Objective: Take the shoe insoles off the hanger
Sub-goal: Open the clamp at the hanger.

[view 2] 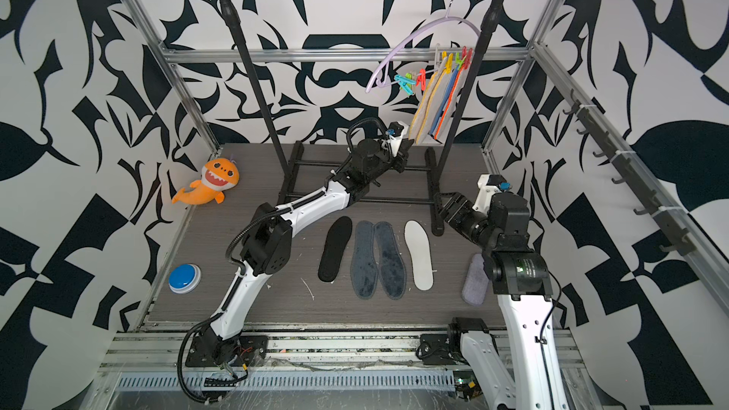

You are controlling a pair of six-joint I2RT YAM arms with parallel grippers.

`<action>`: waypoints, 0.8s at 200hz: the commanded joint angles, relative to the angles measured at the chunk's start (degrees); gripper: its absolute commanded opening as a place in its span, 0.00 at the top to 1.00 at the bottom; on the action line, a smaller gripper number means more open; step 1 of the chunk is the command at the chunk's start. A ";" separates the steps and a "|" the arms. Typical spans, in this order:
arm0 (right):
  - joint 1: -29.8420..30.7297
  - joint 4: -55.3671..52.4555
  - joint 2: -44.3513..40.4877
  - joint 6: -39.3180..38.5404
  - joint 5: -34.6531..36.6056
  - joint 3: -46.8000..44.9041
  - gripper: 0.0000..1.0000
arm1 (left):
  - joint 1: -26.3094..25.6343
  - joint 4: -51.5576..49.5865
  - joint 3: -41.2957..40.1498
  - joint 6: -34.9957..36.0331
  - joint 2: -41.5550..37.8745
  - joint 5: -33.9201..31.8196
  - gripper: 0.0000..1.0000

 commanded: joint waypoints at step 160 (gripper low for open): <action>-0.18 12.60 9.67 10.49 0.42 12.56 0.37 | 1.48 -0.02 -5.89 -0.05 -9.83 -7.09 1.00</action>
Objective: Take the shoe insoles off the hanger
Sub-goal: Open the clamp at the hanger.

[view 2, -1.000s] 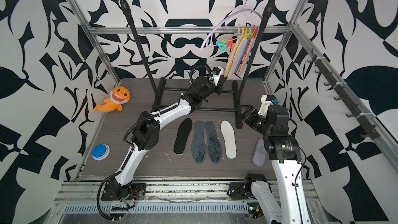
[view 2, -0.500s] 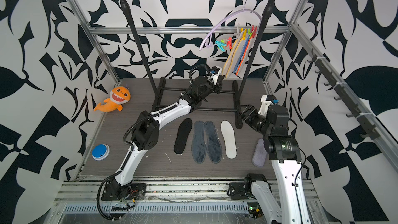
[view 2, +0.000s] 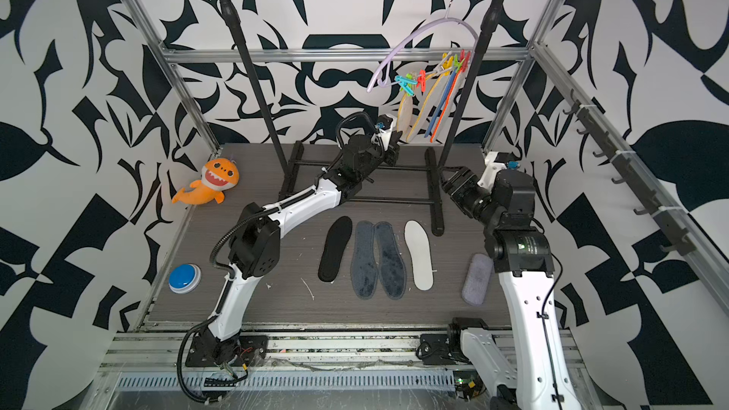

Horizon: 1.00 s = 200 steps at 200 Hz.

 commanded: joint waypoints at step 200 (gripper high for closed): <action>-3.73 30.30 23.28 23.56 1.34 23.03 0.24 | 1.66 -4.50 5.13 -0.18 -3.75 -0.25 1.00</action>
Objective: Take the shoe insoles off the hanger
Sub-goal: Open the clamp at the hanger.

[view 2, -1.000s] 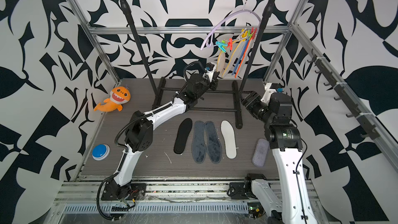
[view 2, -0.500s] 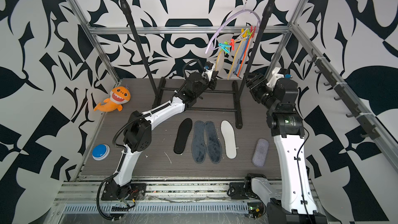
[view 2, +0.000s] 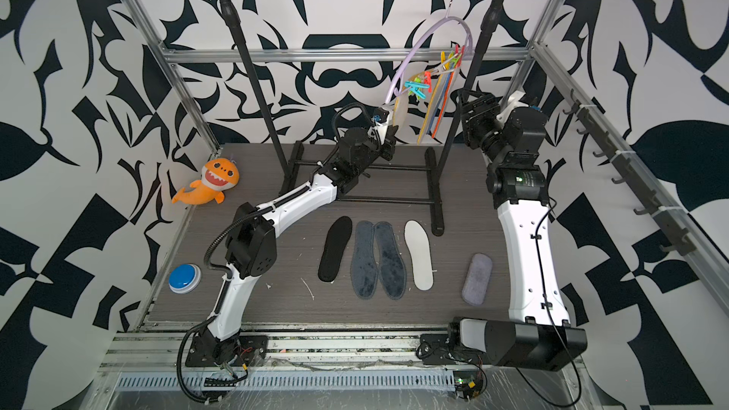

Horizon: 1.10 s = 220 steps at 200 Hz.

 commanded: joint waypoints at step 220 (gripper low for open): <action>0.13 13.32 9.27 10.41 0.03 10.58 0.20 | 0.66 2.07 3.92 -0.26 -5.24 0.82 1.00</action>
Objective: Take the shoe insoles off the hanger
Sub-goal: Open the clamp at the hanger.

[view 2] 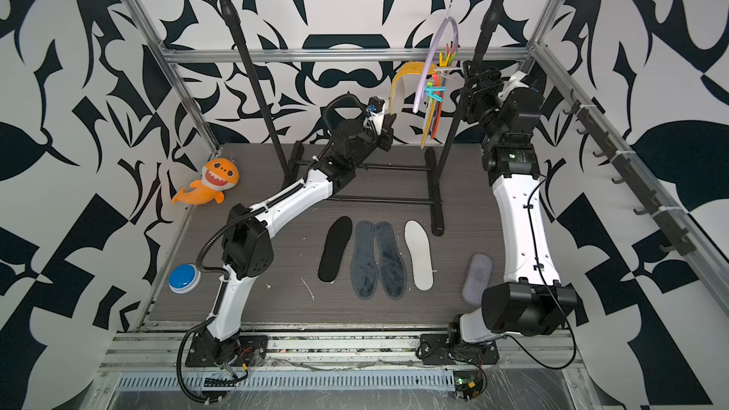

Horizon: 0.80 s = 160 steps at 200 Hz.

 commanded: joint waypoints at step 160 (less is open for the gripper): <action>5.03 3.48 5.54 3.63 5.52 5.17 0.43 | 0.64 3.85 -3.01 0.38 -5.09 1.33 1.00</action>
